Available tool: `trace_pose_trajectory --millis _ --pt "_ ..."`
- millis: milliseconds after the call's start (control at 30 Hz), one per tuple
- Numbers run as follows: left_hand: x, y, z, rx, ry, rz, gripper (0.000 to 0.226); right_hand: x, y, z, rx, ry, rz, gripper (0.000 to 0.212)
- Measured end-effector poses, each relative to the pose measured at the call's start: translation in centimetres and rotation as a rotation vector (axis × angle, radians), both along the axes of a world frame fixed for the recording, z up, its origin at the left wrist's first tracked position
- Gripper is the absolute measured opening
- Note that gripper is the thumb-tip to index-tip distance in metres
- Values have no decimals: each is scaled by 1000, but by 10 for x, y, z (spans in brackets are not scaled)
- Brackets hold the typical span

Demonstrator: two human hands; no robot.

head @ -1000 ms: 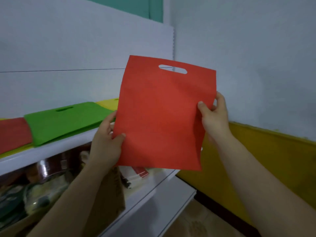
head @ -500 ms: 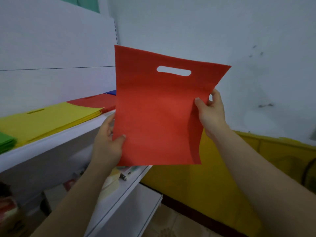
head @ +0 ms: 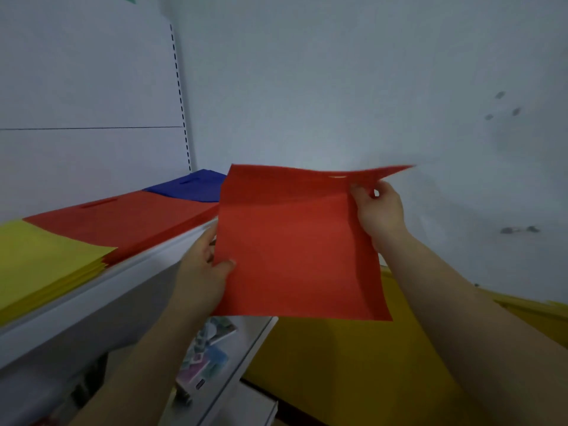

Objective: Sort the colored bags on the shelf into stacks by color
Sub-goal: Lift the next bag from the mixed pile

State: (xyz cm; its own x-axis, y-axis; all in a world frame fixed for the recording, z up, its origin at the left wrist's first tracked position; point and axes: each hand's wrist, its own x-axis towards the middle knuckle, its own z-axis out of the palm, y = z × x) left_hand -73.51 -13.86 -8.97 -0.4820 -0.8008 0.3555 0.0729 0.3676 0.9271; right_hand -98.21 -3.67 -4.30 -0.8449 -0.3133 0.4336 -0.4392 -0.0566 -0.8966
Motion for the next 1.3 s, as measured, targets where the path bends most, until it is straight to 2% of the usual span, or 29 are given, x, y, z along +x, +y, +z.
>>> trace_pose_trajectory --millis 267,433,533,900,1033,1200,1300 --pt "-32 -29 -3 30 -26 97 63 -46 -62 -3 57 12 57 21" --pt "-47 -34 0 25 -10 245 64 -68 -105 4 40 56 187 23" --pt "-54 -40 4 11 -25 361 65 -75 -130 12 31 79 279 33" --pt "-15 -44 33 -73 -29 725 64 -22 -224 30 -14 58 650 38" --pt "18 -57 44 -119 -129 857 64 15 -257 38 -5 33 764 38" --pt "52 -75 54 -204 -375 930 68 51 -295 39 7 -11 888 39" --pt "59 -81 58 -280 -601 963 66 64 -315 36 41 -7 921 39"
